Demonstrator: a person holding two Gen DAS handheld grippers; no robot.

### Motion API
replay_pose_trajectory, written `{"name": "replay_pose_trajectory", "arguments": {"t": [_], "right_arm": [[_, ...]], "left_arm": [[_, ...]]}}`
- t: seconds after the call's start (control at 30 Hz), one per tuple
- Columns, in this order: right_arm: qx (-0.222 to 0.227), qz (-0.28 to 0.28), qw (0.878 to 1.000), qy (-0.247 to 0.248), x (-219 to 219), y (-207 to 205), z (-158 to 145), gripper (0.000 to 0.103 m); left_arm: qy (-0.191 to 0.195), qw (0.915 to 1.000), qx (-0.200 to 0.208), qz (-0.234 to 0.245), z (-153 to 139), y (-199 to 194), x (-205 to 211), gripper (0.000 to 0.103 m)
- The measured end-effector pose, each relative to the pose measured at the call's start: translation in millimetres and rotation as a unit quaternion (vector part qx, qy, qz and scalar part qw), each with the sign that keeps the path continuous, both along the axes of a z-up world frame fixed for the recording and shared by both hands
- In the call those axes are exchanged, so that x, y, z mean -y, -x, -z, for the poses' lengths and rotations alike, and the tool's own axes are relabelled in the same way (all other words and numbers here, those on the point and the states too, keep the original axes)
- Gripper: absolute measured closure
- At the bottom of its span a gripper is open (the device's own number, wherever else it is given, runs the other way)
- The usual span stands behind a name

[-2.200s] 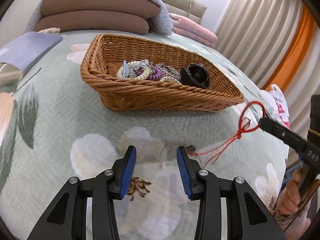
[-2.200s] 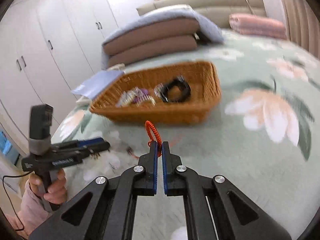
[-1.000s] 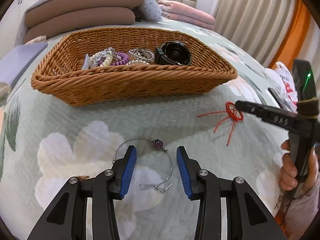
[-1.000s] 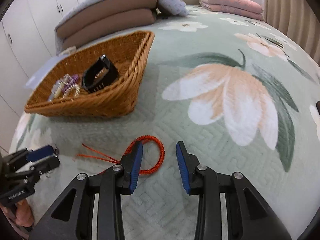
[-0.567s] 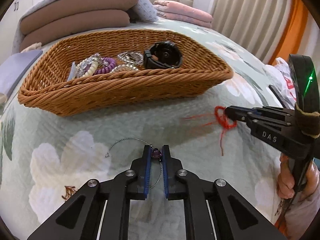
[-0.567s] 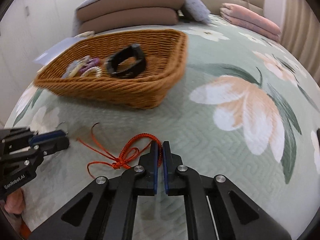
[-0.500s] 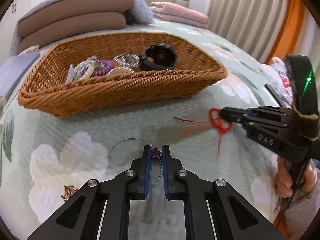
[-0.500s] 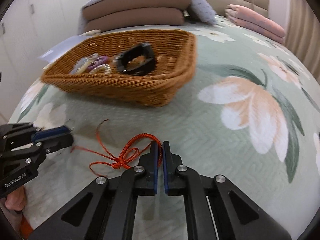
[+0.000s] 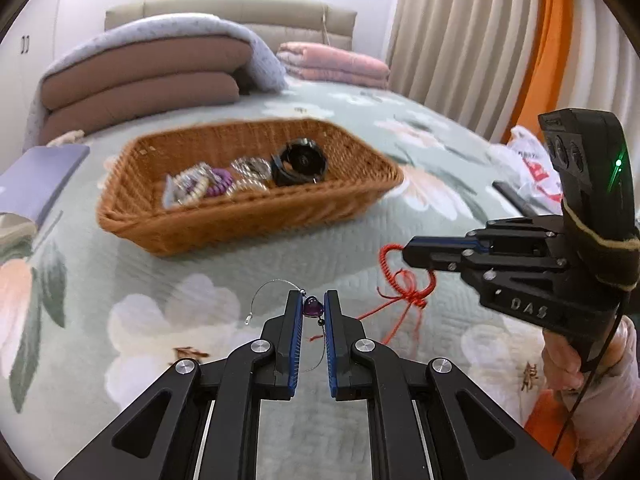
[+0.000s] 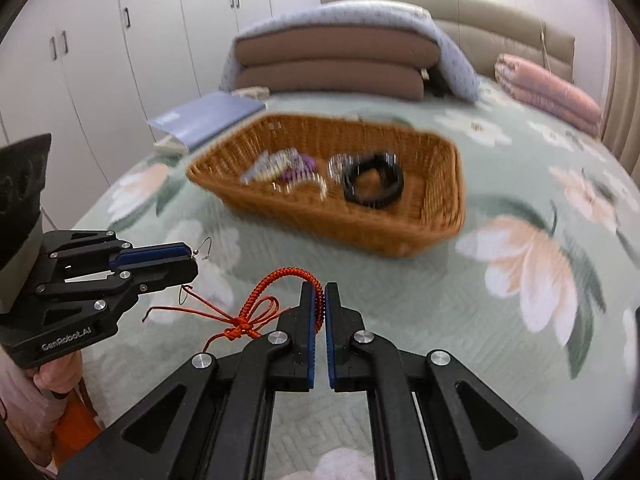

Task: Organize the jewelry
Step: 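Grasp the silver bracelet with purple charm with the left tool while the right tool holds the red cord, then release the purple-charm bracelet into the basket with the left tool while the right tool drops the red cord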

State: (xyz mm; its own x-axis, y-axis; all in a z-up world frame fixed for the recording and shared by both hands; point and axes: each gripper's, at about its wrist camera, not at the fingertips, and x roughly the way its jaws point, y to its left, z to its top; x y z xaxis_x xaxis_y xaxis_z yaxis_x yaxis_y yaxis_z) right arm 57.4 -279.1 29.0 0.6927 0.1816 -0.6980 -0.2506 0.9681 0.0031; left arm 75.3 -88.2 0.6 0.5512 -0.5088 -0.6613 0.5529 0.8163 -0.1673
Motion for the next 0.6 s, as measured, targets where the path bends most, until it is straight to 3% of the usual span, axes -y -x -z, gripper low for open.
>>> {"name": "replay_pose_trajectory", "arguments": {"t": [0.3,0.6], "right_arm": [[0.058,0.019,0.998,0.014,1,-23,-53,0.097],[0.066,0.078,0.994,0.039,18,-99,-72,0.097]], "left_arm": [[0.006,0.9978,0.065,-0.012,-49,-6,-20,0.093],[0.005,0.9938,0.110,-0.015,-92,-49,-8,0.093]]}}
